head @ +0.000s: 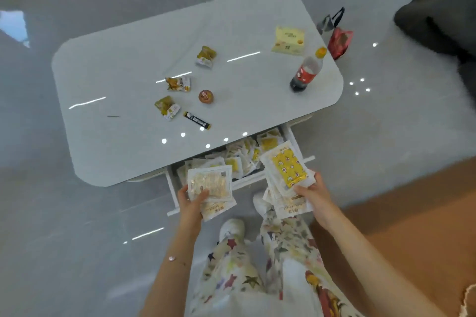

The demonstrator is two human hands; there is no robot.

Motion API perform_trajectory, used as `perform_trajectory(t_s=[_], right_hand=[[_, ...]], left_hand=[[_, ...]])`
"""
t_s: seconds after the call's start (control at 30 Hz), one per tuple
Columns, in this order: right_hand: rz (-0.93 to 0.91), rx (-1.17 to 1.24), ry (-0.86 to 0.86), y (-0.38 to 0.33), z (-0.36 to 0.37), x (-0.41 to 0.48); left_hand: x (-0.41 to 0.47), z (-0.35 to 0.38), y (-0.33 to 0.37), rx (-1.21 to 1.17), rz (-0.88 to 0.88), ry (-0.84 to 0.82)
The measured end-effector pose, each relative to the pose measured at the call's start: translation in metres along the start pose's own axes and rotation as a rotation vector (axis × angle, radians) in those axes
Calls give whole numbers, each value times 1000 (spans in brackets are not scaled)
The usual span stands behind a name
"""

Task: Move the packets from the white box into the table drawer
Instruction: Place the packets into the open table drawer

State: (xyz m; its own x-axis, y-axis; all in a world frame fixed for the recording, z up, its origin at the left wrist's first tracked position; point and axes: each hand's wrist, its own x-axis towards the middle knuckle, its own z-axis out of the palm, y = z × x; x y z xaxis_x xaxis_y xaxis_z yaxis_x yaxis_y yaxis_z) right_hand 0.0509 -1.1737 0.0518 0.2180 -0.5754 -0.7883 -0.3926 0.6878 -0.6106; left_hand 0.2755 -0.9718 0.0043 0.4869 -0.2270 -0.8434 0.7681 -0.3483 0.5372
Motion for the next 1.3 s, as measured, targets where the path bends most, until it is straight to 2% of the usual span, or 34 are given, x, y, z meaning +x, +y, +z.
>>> perform_trajectory(t_s=[0.13,0.27,0.53,0.67,0.83,0.97,1.13,1.3], right_hand=[[105,-136,-57,28,24,100],[154,-249,-93,65,54,200],[151,-479,-82,104,101,357],[98,-450,-40,113,103,388],[-27,-530,-43,112,104,377],[-270,-836,-43,82,113,335],[-532,-1082,-145,10,133,249],[-740,-1343,-216,-82,143,154]], left_hand=[[73,4,-35,-137,-107,153],[156,1,-72,-177,-127,277],[289,-13,-102,110,-24,325],[315,-9,-114,137,-5,347],[304,-1,-111,221,31,434],[261,2,-81,472,200,445],[180,12,-12,631,433,362],[86,21,63,987,519,406]])
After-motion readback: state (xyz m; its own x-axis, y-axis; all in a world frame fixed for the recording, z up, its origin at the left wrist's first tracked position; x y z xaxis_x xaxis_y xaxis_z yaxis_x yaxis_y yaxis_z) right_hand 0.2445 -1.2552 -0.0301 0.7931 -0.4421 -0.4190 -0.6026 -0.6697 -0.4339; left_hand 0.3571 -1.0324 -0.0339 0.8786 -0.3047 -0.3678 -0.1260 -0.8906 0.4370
